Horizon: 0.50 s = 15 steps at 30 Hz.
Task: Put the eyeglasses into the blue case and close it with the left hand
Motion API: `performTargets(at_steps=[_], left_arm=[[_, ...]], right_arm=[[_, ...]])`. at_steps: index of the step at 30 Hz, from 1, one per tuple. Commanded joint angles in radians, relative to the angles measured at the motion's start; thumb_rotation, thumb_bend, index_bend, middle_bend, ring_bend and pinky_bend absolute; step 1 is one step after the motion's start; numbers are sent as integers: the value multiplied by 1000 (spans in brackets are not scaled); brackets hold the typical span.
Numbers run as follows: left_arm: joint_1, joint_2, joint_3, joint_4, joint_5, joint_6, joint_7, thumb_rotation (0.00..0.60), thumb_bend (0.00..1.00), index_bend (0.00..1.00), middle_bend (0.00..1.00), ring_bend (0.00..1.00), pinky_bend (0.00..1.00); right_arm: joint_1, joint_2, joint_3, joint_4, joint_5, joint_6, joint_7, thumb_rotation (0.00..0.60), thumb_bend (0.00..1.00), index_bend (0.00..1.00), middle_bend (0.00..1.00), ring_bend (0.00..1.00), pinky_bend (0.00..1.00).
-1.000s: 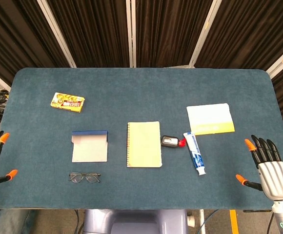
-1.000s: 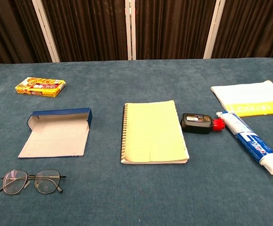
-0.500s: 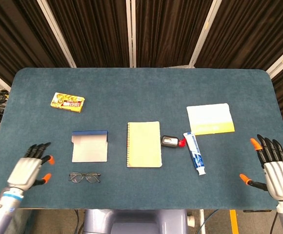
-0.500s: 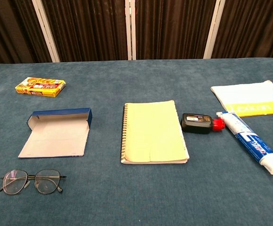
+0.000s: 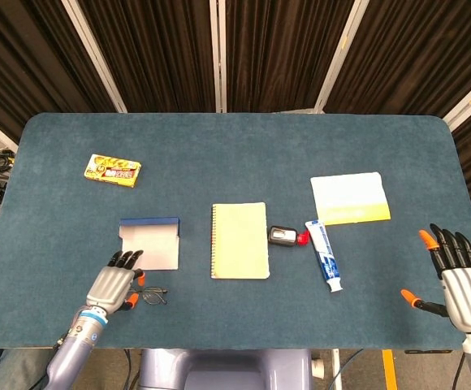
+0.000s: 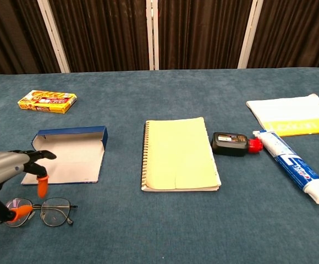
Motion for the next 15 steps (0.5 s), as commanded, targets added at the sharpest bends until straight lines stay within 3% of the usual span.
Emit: performTargets(at_steps=[1, 15], left_arm=[[-7, -7, 6, -3, -6, 5, 4, 600, 430, 463, 0, 0, 0], [-22, -24, 31, 6, -16, 49, 19, 600, 450, 508, 0, 0, 0]], right_arm=[[1, 0, 1, 0, 1, -1, 2, 600, 0, 0, 0, 0, 0], [-1, 1, -1, -2, -3, 1, -1, 600, 0, 0, 0, 0, 0]])
